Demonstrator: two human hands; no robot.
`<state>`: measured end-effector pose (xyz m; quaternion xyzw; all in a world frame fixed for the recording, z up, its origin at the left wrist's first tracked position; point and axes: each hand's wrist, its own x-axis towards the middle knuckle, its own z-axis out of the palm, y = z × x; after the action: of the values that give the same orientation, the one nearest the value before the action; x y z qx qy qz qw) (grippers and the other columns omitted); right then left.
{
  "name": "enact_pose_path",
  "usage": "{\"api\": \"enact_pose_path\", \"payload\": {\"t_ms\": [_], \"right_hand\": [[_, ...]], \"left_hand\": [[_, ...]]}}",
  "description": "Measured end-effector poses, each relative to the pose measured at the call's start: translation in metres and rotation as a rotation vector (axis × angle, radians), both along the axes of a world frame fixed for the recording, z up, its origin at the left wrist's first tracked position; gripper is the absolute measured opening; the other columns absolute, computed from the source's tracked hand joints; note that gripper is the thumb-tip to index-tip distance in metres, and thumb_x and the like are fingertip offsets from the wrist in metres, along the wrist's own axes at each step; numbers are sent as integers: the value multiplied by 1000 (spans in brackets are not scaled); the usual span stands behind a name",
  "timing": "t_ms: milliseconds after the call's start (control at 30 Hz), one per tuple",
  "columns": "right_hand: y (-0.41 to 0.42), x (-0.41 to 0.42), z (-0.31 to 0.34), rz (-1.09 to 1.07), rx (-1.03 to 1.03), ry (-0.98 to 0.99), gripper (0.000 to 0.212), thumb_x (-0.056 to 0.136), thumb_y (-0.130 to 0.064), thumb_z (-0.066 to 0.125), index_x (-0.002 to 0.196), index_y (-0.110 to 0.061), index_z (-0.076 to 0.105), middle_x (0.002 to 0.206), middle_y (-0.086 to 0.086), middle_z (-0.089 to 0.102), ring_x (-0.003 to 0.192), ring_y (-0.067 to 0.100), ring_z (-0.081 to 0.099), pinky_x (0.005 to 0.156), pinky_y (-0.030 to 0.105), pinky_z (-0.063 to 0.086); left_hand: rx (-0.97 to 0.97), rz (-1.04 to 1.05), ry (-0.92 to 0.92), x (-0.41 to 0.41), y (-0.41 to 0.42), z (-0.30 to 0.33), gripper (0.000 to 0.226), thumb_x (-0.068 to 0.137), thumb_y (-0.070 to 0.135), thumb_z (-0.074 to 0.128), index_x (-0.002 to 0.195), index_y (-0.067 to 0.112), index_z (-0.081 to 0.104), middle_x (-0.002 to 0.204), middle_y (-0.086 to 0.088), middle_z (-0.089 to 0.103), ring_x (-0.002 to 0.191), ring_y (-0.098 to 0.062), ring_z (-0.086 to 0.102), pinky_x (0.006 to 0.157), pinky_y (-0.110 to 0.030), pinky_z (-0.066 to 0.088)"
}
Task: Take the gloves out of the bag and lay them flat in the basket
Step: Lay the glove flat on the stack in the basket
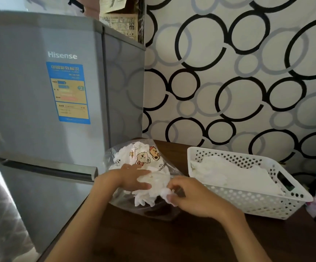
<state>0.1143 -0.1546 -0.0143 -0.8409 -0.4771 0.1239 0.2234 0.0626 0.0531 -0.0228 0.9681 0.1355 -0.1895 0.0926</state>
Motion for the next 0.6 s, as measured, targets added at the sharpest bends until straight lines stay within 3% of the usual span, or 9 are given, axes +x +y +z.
{"api": "enact_pose_path", "payload": {"t_ms": [133,267,333,400,467,533,600], "right_hand": [[4,16,14,-51,108,197,4,97,-25,49,98,-27,53,113,-4,62,106,8,58,95,30,48],[6,22,30,-77,255,229,16,99,-20,43,97,-24,59,104,-7,63,101,8,59,88,29,49],[6,25,35,-117,336,230,24,100,-17,38,96,-23,61,99,-6,61,98,10,57,85,27,46],[5,29,34,-182,424,302,29,101,-16,35,93,-23,63,96,-6,61,94,11,57,79,24,44],[6,31,34,-273,538,436,33,100,-14,35,85,-25,63,92,-6,62,90,11,58,71,21,46],[5,35,36,-379,623,565,30,98,-15,38,79,-26,59,87,-2,59,83,14,57,66,23,44],[-3,42,39,-374,709,698,23,94,-21,42,77,-22,57,81,-1,57,77,14,55,67,27,41]], "left_hand": [[-31,12,75,2,1,30,80,82,66,54,149,39,20,160,10,13,146,-20,16,119,-44,16],[-138,-78,-97,-1,-10,54,90,71,50,78,145,41,26,151,18,27,139,-11,27,114,-32,23],[-208,-171,-196,3,-17,57,83,69,49,80,138,43,33,135,25,36,127,-1,33,107,-21,26],[-267,-184,-284,9,-24,55,73,66,57,79,127,45,42,127,28,42,120,1,41,105,-22,35],[-322,-151,-346,18,-27,50,55,71,57,74,118,39,52,120,22,52,111,-2,52,99,-29,46],[-397,-139,-422,26,-28,48,29,83,44,68,105,25,64,108,11,63,99,-9,61,94,-33,51],[-493,-145,-513,32,-31,49,23,91,34,62,94,13,67,97,-2,68,92,-19,64,90,-40,52]]}}
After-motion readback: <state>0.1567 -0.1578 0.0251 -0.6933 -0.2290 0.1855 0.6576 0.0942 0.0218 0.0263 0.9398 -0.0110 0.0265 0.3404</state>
